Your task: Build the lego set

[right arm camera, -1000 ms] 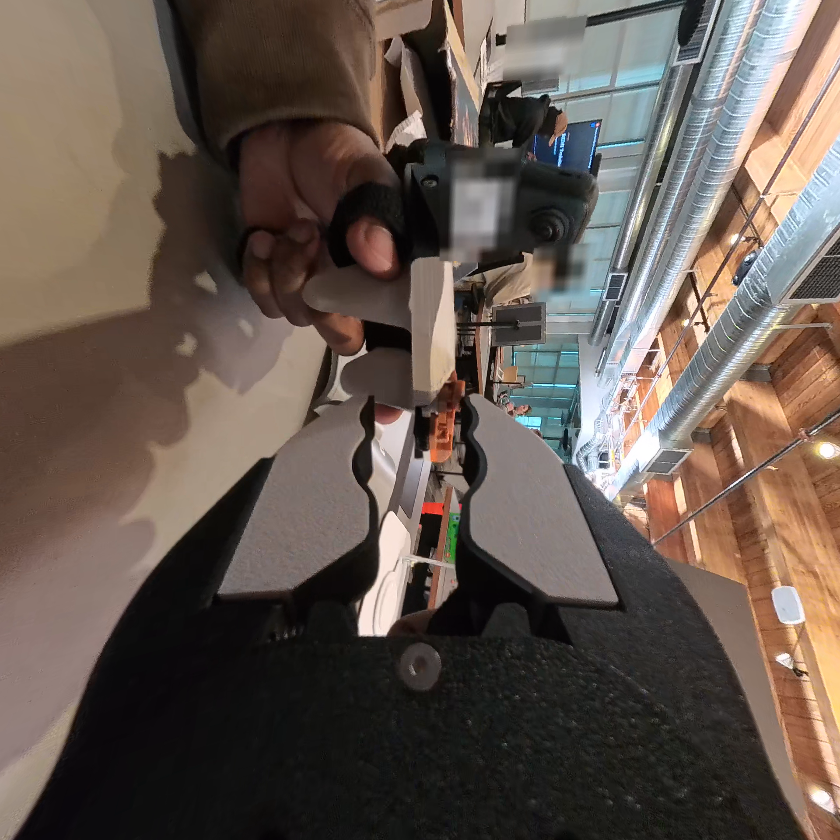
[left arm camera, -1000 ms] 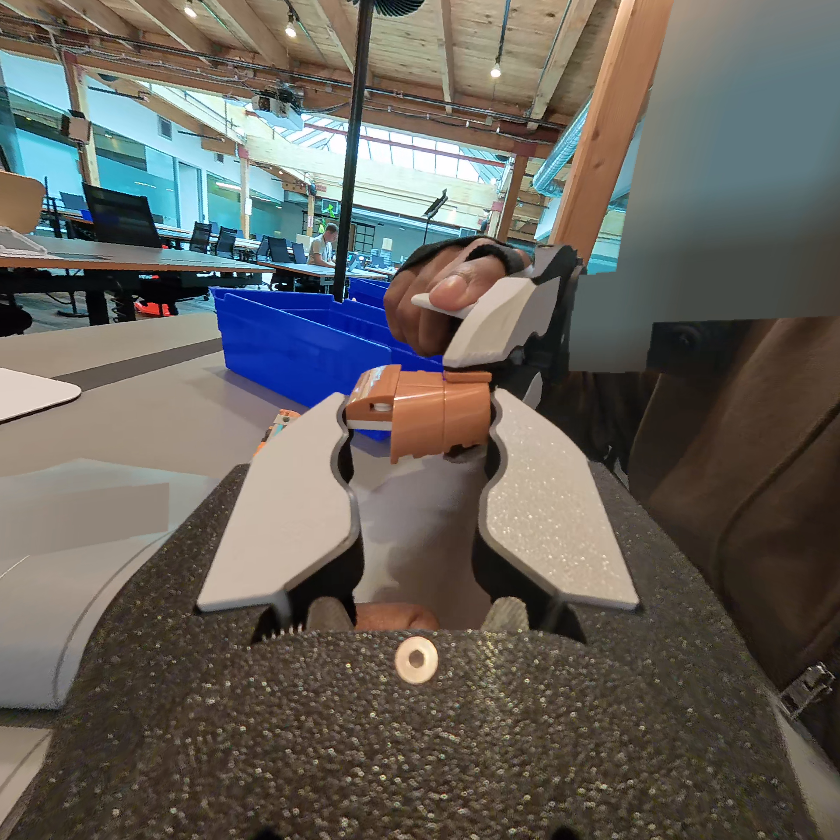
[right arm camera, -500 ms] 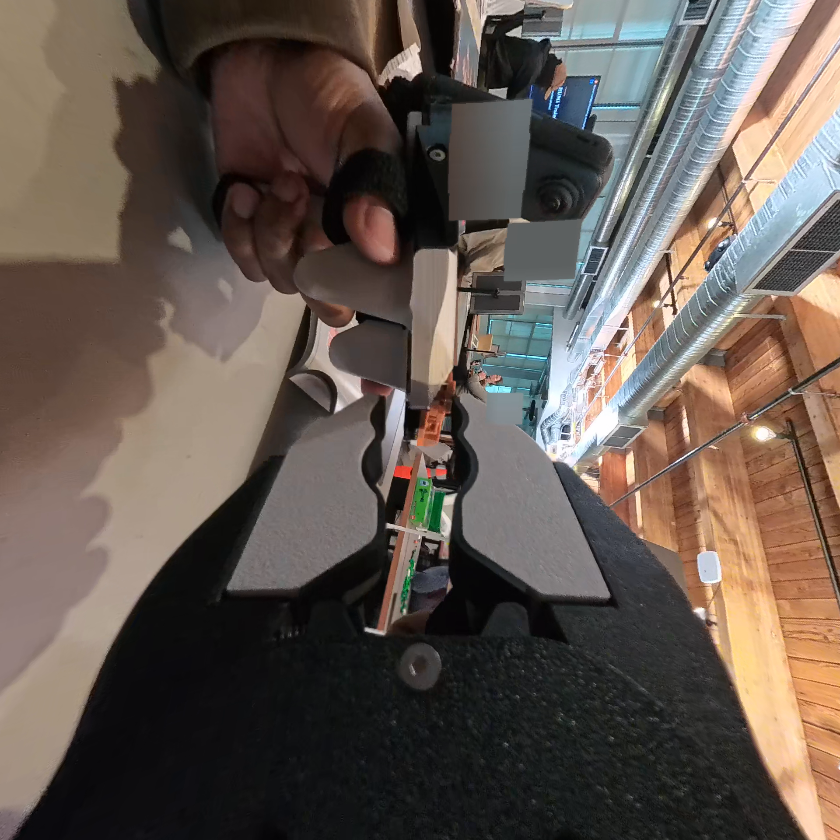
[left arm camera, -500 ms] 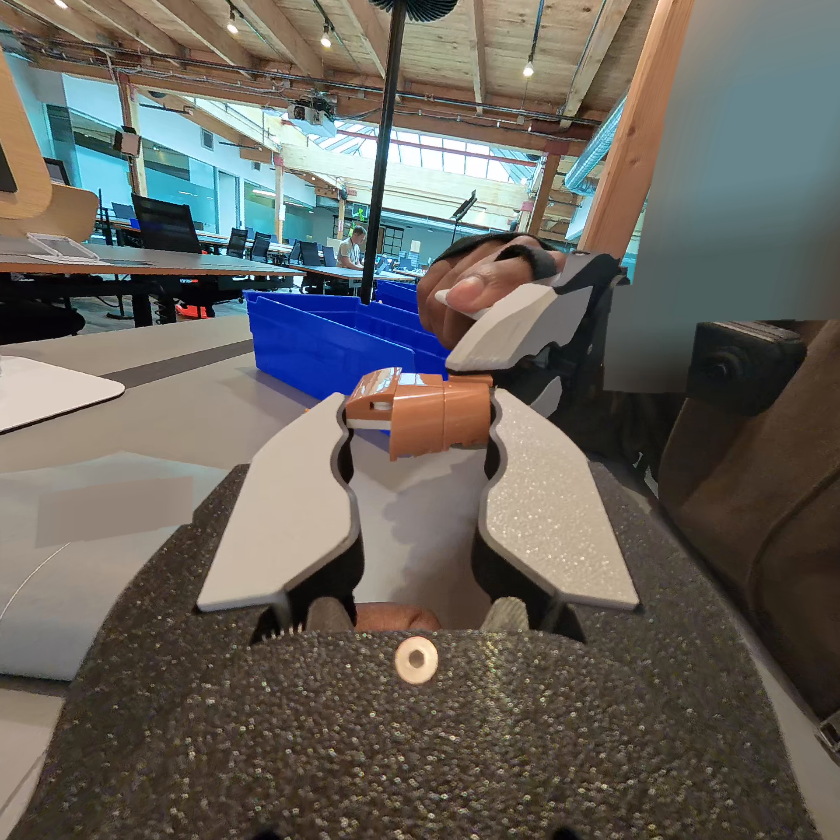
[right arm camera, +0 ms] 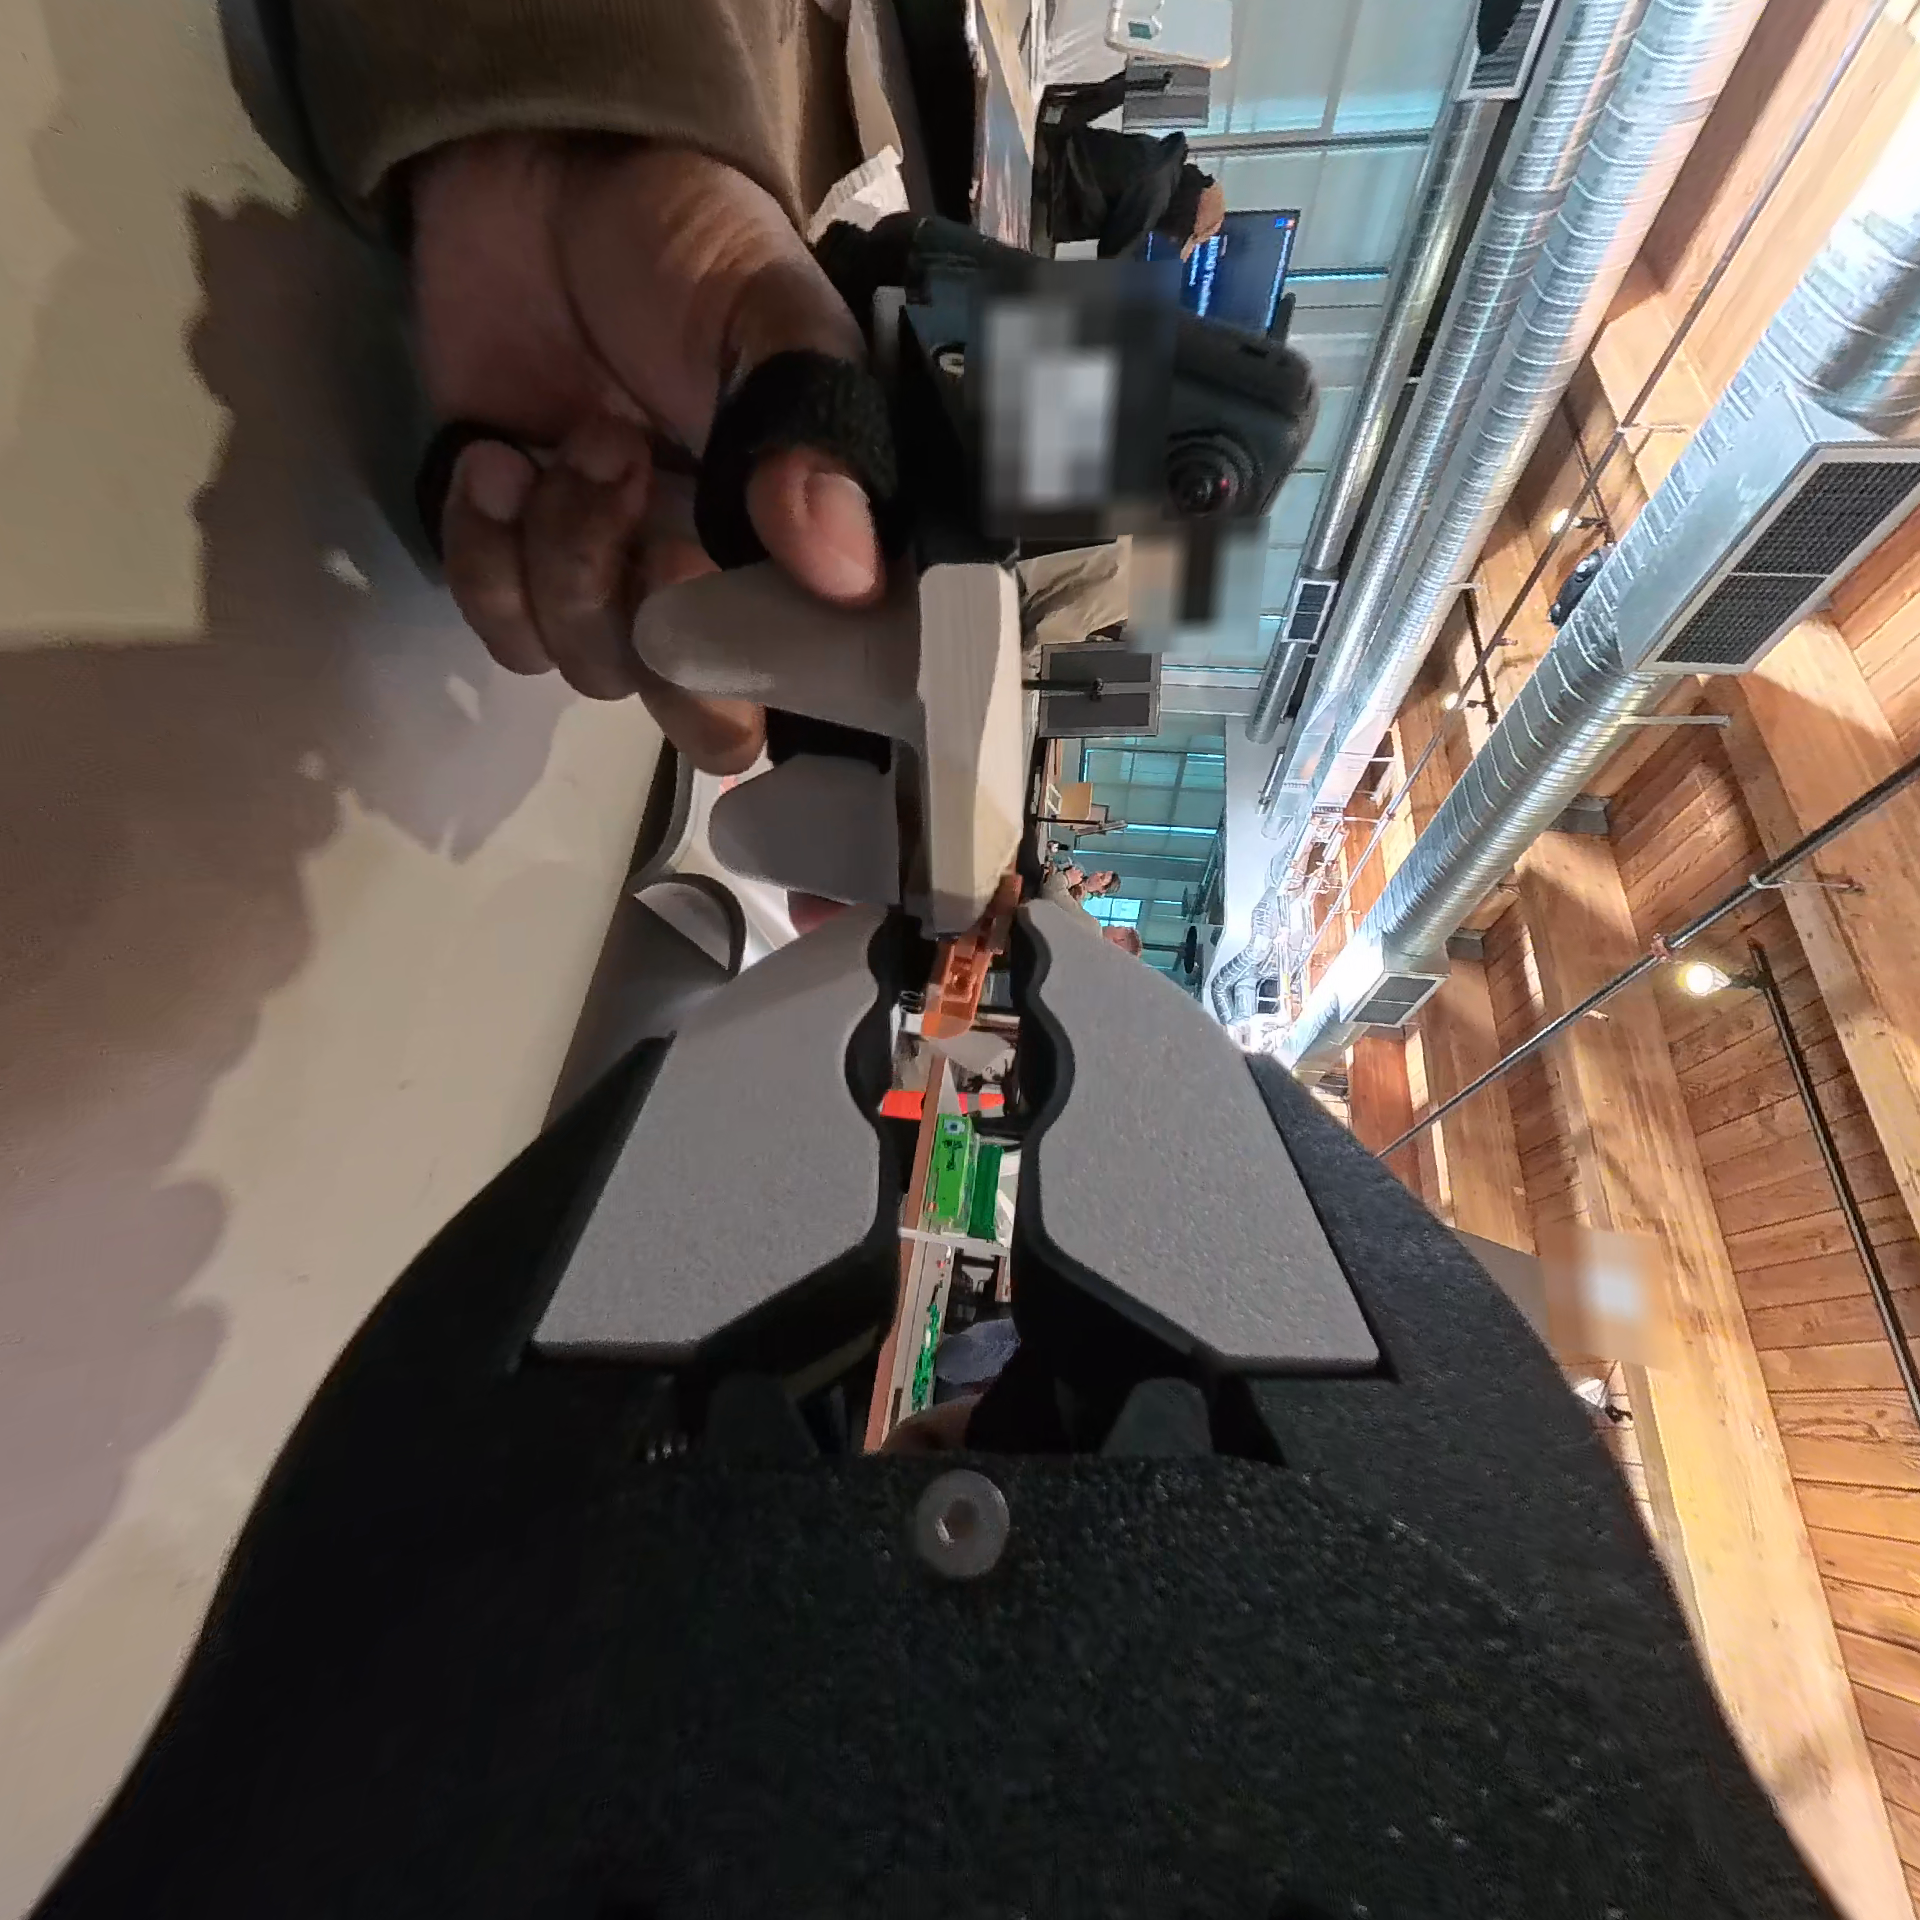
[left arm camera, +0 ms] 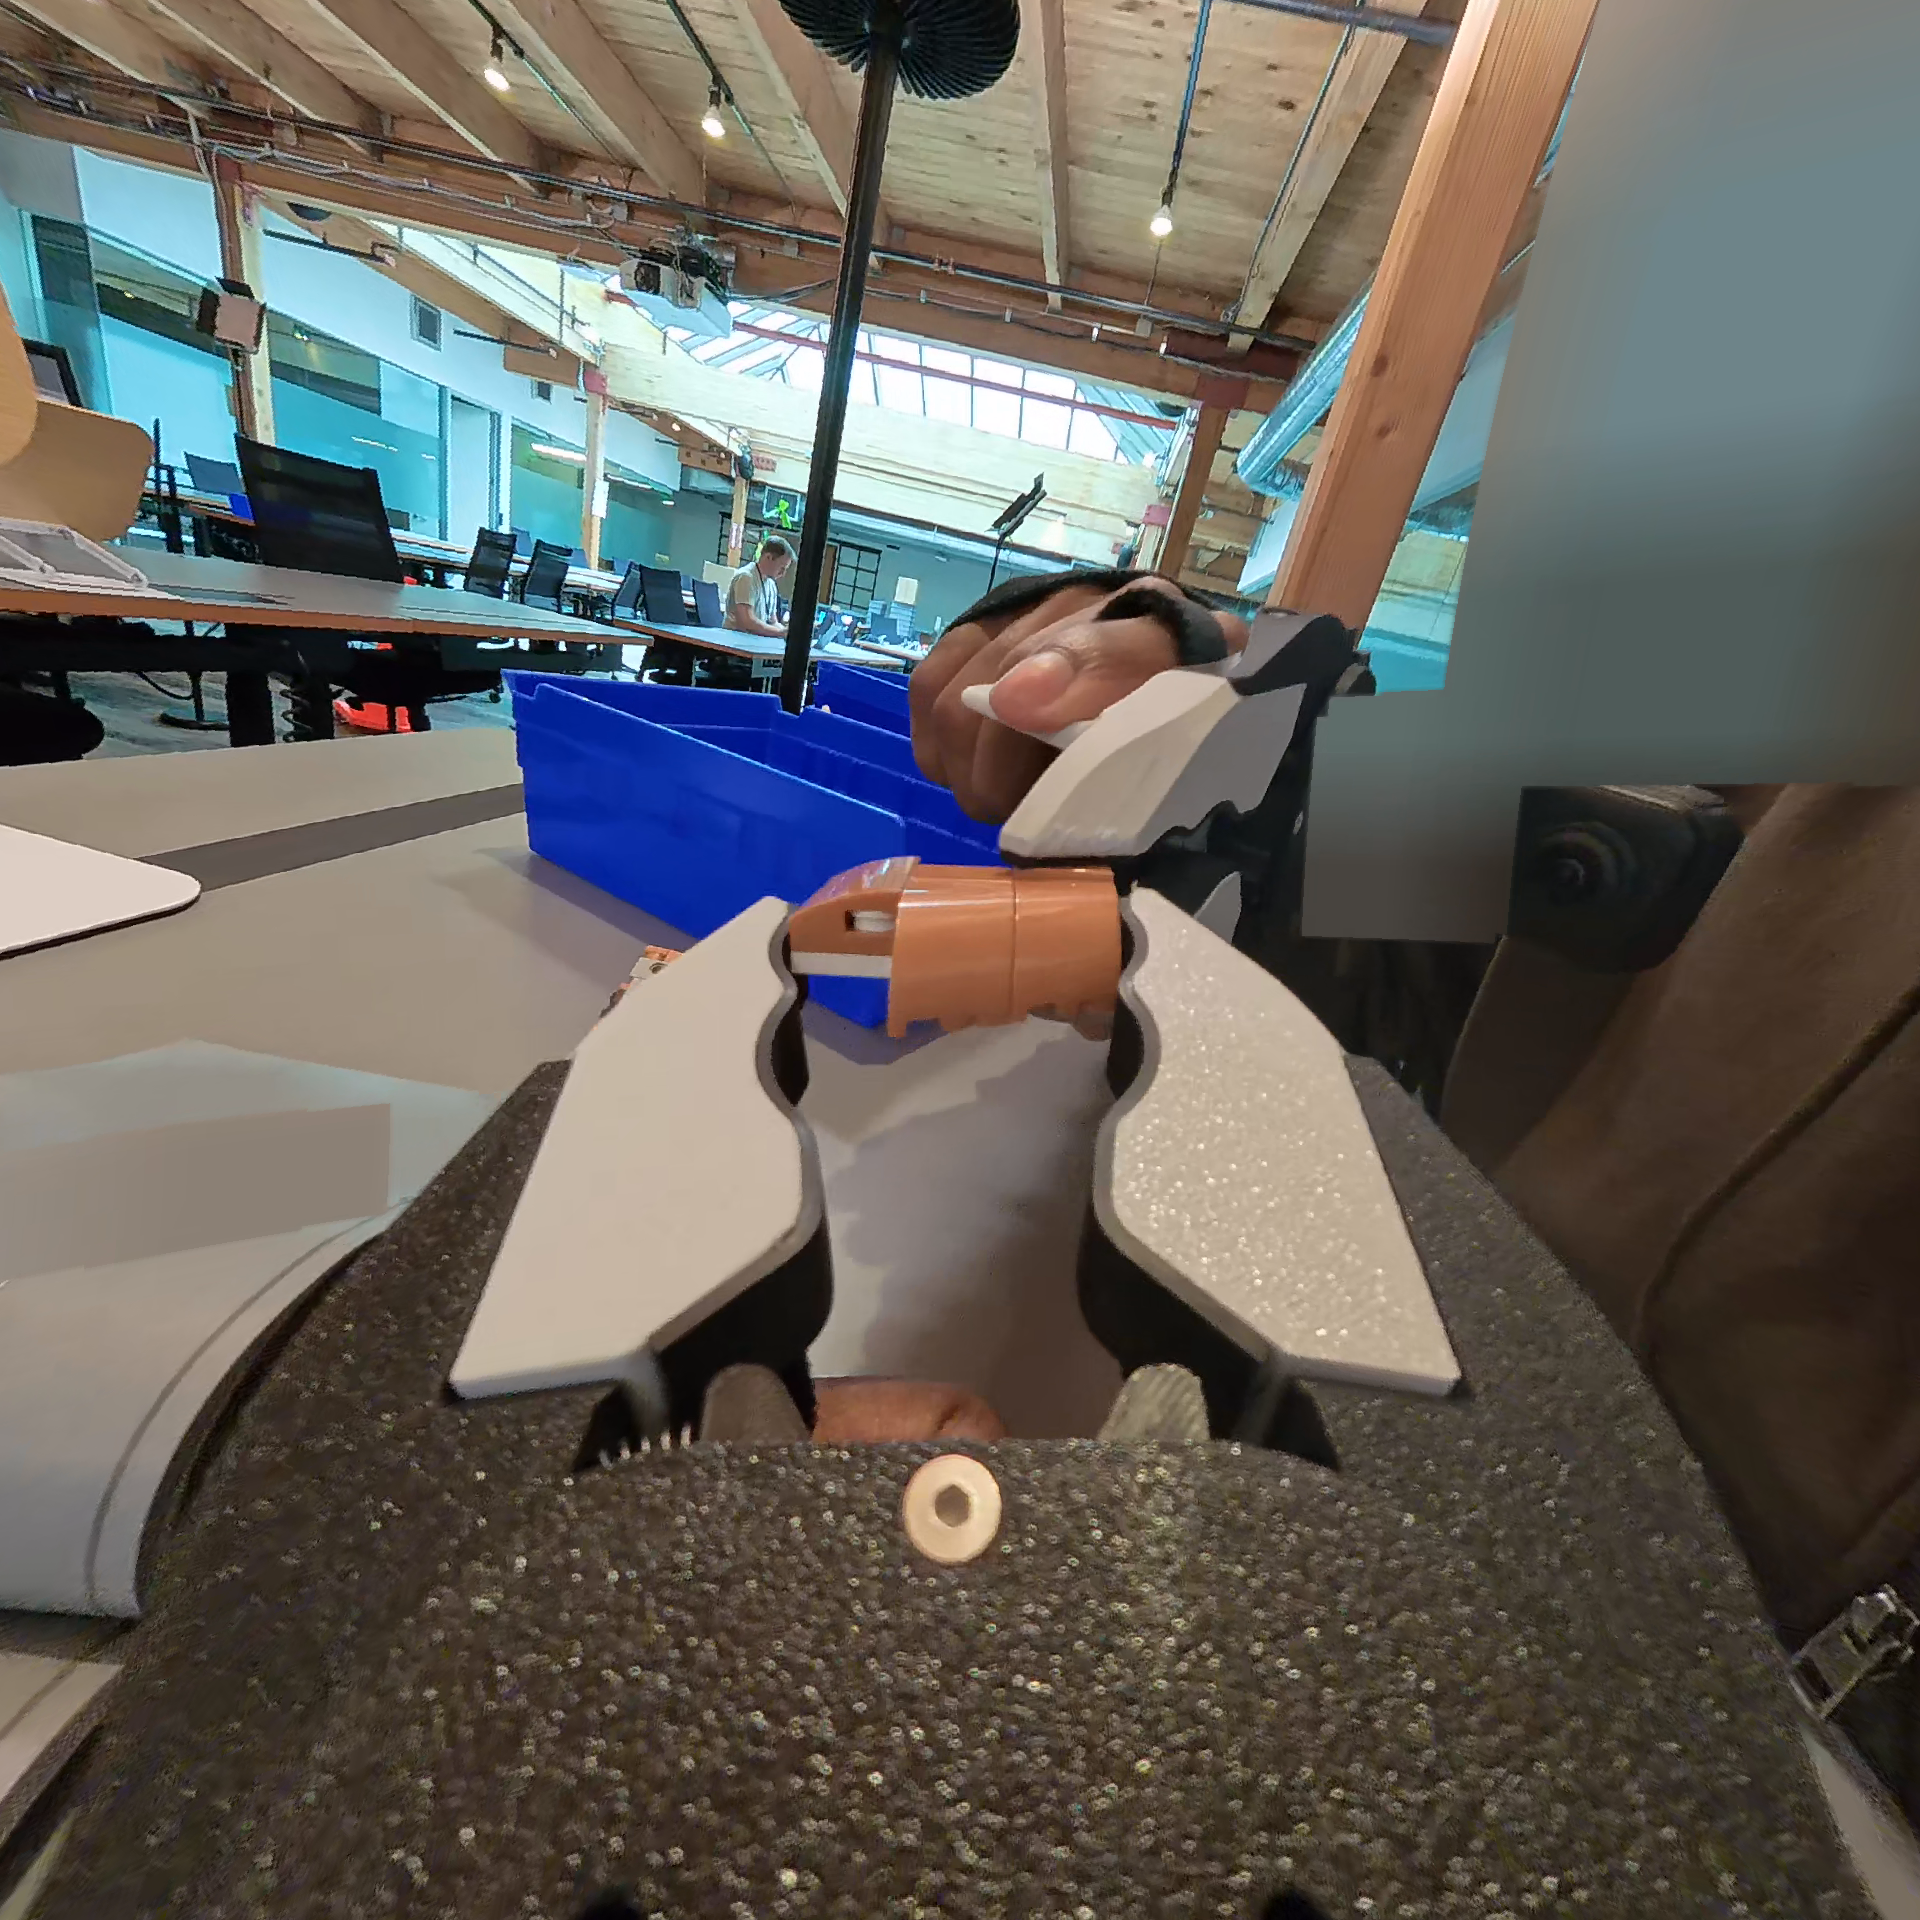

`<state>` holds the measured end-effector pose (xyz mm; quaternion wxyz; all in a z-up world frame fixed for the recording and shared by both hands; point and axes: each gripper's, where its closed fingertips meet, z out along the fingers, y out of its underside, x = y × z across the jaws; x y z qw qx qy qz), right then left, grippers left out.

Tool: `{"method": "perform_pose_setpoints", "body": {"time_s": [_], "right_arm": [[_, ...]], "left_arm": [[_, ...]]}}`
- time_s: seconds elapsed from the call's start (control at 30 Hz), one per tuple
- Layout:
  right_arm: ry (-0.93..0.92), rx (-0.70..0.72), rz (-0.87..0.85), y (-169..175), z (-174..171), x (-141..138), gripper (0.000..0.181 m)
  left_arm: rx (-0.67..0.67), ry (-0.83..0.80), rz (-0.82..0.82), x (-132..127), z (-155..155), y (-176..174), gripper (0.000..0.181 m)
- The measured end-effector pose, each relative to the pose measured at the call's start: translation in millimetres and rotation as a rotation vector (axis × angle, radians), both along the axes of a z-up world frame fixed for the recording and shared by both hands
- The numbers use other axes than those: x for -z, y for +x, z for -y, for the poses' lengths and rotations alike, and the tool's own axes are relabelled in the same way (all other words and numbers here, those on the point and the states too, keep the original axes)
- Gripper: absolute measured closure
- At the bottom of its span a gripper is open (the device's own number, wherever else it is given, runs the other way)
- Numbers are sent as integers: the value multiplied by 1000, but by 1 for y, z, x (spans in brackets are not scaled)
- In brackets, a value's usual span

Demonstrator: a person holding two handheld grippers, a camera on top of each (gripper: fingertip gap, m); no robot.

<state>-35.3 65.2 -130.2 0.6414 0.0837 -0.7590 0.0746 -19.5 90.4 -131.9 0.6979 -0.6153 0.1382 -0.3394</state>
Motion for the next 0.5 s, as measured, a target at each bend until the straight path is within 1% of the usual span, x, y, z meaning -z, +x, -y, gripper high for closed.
{"method": "perform_pose_setpoints", "body": {"time_s": [0.2,0.5], "right_arm": [[-20,-11,-24,0,1,-2,163],[-42,-11,1,0,1,-2,163]], "left_arm": [[3,-1,36,-2,0,0,125],[13,-6,54,-2,1,1,125]]}}
